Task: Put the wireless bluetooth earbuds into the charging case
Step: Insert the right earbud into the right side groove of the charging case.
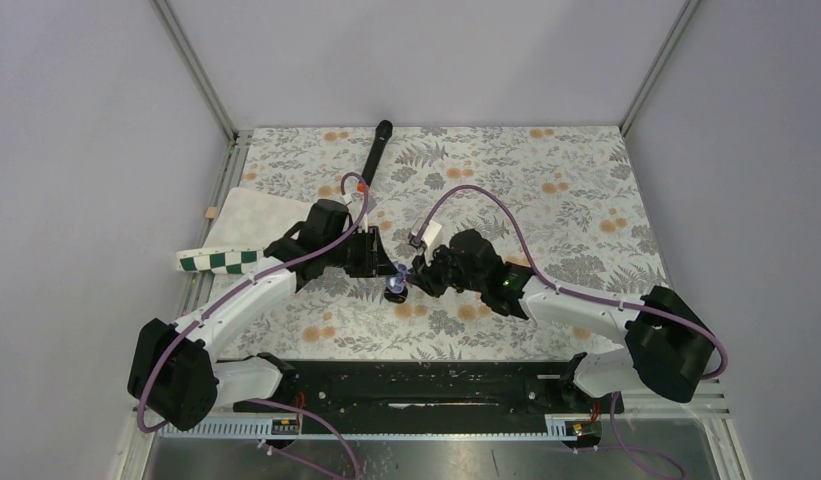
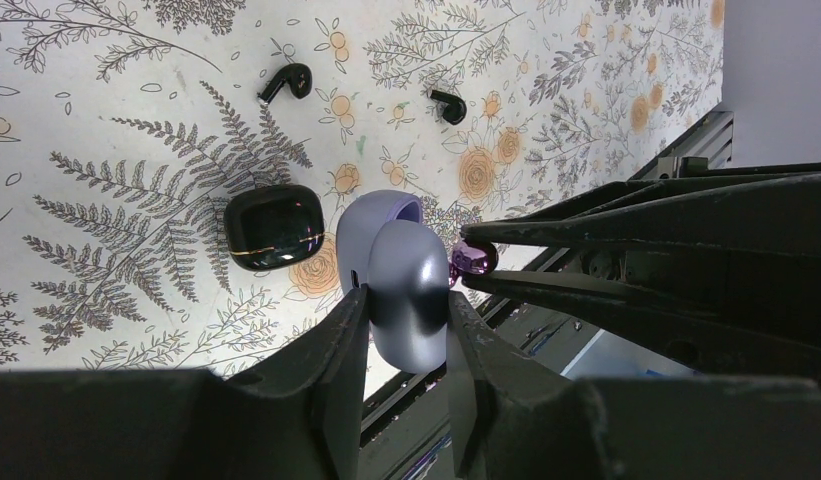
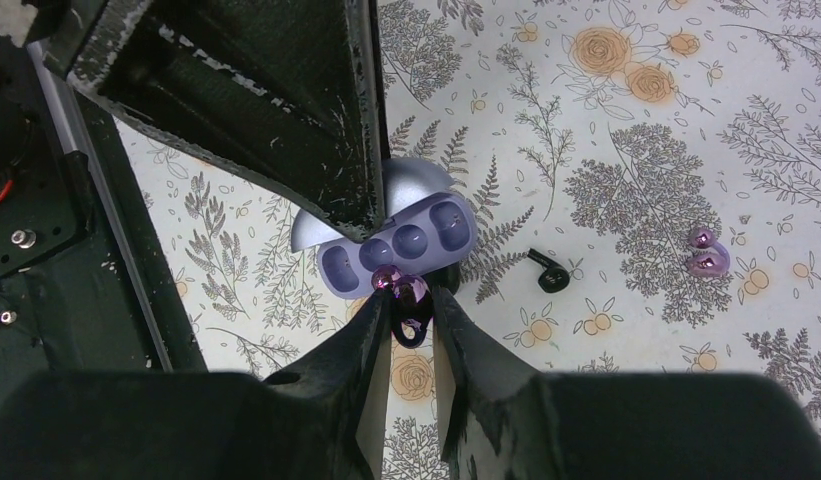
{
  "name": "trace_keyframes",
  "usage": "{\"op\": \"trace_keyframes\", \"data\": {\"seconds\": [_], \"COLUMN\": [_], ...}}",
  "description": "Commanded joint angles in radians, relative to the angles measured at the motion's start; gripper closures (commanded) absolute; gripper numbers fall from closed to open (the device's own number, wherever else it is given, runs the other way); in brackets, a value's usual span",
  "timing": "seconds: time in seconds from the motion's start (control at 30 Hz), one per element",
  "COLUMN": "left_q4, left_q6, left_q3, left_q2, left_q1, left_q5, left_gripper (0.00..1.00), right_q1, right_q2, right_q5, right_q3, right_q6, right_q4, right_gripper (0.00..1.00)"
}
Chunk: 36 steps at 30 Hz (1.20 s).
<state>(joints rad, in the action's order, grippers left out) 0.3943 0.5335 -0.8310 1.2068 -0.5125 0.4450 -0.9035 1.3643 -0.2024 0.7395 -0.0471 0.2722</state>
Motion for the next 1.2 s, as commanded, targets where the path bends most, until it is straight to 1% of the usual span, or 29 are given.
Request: {"op": "trace_keyframes", "data": {"seconds": [0.0, 0.47, 0.8, 1.17], "left_q4": [-0.049, -0.049, -0.043, -0.044], "left_q6": [0.011, 0.018, 0.017, 0.016], "left_q3": [-0.033, -0.036, -0.041, -0.042], "left_q2": [-0.006, -0.015, -0.013, -0.004], "left_q1": [-0.004, -0.013, -0.015, -0.024], "left_q5": [0.028, 0.023, 0.021, 0.019], "left_gripper": [1.00, 1.00, 1.00, 1.00], "right_q1": [0.013, 0.015, 0.015, 0.014], "right_q2": [0.010, 0.047, 0.041, 0.061], "right_q5": [0.002, 0.019, 0.029, 0.012], "right_q3": [0.050, 0.080, 0.087, 0.129], "right_q6": [0.018, 0.004, -0.035, -0.036], "right_q4": [0.048, 0.037, -0.009, -0.056], "right_gripper": [0.83, 0.83, 0.83, 0.83]}}
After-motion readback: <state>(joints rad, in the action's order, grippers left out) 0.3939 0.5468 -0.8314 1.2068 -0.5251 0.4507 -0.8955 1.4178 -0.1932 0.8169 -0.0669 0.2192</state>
